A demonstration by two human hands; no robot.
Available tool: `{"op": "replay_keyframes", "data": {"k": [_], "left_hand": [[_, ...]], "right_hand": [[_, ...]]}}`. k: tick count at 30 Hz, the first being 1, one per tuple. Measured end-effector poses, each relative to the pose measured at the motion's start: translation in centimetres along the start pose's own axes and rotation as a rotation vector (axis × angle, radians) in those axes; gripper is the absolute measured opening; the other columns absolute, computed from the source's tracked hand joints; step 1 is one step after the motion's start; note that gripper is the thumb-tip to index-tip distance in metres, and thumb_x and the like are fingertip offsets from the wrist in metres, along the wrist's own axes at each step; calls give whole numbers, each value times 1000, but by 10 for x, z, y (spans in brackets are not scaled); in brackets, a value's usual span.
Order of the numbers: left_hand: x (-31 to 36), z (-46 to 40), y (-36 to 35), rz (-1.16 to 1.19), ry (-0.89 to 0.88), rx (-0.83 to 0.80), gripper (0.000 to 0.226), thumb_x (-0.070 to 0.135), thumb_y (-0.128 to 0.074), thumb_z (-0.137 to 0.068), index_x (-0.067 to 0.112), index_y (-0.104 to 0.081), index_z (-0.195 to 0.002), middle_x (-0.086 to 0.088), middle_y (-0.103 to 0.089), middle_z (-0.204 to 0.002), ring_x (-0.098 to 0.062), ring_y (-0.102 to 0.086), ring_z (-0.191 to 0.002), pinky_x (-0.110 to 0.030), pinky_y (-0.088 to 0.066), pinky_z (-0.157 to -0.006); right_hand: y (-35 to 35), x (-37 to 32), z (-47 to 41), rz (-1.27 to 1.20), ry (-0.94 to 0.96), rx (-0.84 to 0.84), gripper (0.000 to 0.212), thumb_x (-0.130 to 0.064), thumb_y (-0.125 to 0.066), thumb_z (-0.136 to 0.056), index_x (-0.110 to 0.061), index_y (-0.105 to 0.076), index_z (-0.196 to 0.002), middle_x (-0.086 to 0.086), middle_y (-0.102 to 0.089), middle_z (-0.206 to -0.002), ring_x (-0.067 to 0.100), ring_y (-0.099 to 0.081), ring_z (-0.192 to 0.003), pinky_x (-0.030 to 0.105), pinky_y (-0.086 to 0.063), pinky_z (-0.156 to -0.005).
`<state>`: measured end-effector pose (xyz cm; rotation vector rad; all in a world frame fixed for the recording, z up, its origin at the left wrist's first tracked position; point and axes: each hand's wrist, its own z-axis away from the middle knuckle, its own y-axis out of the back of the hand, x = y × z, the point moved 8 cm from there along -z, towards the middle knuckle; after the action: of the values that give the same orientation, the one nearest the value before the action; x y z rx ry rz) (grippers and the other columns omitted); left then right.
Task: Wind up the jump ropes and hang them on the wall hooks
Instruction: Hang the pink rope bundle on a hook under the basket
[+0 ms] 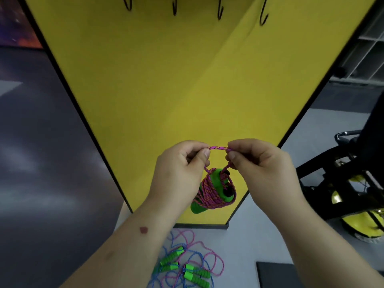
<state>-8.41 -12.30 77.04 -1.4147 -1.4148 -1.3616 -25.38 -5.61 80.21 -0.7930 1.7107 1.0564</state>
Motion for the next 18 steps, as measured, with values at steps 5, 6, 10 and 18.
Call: {"op": "replay_keyframes", "data": {"k": [5,6,10,18], "left_hand": [[86,-43,0,19,-8,-9,16,22,-66,-97,34,-72,-89,10,-75,-79,-10,-73,-81,-43,-60,-82],[99,-52,-1,17,-15,-9,16,22,-66,-97,34,-72,-89,10,-74,-79,-11,-73,-81,-44,-60,-82],[142,-85,-5,-10,-53,0,11,25,-63,-98,29,-73,-96,10,-74,-79,-7,-71,-80,-41,-60,-81],[192,-139,-28,-68,-126,68,21,24,-61,-97,29,-71,-80,5,-72,-73,-16,-70,-74,-43,-60,-75]], "right_hand": [[37,-75,-42,21,11,33,16,-11,-71,-92,-26,-75,-97,-11,-76,-83,6,-73,-79,19,-57,-73],[43,-87,-51,26,17,40,16,-11,-71,-92,-26,-75,-98,-10,-76,-83,7,-73,-79,20,-57,-73],[61,-125,-87,61,65,79,15,-12,-71,-92,-25,-74,-98,-8,-75,-81,7,-73,-77,22,-58,-72],[88,-152,-153,77,70,150,16,-8,-66,-93,-23,-72,-92,0,-75,-82,19,-73,-80,36,-62,-80]]}}
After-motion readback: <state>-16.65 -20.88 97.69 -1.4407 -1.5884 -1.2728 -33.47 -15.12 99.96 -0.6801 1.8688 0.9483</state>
